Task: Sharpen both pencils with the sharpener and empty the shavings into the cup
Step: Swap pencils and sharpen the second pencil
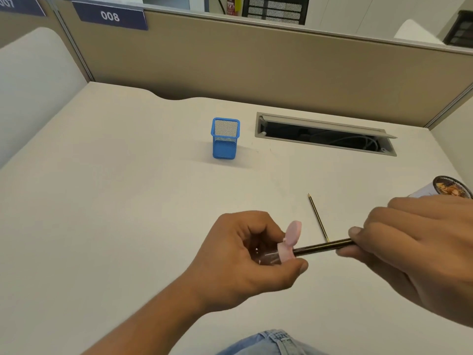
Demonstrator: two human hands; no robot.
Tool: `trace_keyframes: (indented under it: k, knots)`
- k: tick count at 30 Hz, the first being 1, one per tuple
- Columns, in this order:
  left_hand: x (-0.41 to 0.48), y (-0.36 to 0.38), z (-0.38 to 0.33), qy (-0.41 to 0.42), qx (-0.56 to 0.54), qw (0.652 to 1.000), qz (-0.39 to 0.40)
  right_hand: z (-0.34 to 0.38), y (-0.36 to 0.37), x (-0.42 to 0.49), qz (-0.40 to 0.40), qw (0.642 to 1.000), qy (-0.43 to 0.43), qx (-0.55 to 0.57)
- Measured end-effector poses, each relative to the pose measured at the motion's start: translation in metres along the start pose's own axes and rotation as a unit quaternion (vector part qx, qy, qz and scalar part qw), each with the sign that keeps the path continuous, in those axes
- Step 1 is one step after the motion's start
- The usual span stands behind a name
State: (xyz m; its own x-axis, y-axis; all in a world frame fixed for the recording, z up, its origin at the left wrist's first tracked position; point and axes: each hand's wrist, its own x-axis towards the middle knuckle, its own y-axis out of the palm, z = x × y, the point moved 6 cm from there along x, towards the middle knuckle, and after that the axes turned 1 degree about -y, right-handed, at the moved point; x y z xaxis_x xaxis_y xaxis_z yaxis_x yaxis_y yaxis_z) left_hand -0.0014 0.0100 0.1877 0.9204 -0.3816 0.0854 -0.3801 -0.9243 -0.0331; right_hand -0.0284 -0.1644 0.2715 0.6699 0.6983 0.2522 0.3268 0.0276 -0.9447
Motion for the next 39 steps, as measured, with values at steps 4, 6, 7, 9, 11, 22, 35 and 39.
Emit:
trace_keyframes:
  k: [4,6,7,9,11,22,35,39]
  knots:
    - [0.001,-0.001,-0.018,0.155,0.187,0.970,-0.020,-0.003,0.010,0.004,0.080,0.985,0.108,0.107]
    - [-0.001,0.000,-0.023,0.230,0.260,0.938,-0.015,-0.011,0.026,0.002,0.182,0.913,0.264,0.251]
    - [-0.003,0.002,-0.022,0.261,0.284,0.923,-0.007,-0.012,0.034,0.001,0.224,0.855,0.327,0.334]
    - [-0.005,0.005,-0.019,0.296,0.311,0.903,0.013,-0.010,0.048,-0.003,0.294,0.765,0.372,0.437]
    - [-0.004,0.002,-0.016,0.289,0.301,0.909,0.016,-0.010,0.048,0.000,0.306,0.764,0.358,0.440]
    - [0.002,-0.012,-0.011,0.210,0.215,0.952,-0.050,-0.001,0.013,0.011,0.114,0.975,0.153,0.113]
    - [0.006,-0.009,-0.008,0.191,0.179,0.965,-0.003,-0.005,0.005,0.002,0.052,0.990,0.110,0.065]
    - [0.005,-0.008,-0.006,0.193,0.195,0.962,0.018,-0.007,0.013,-0.002,0.052,0.993,0.093,0.054]
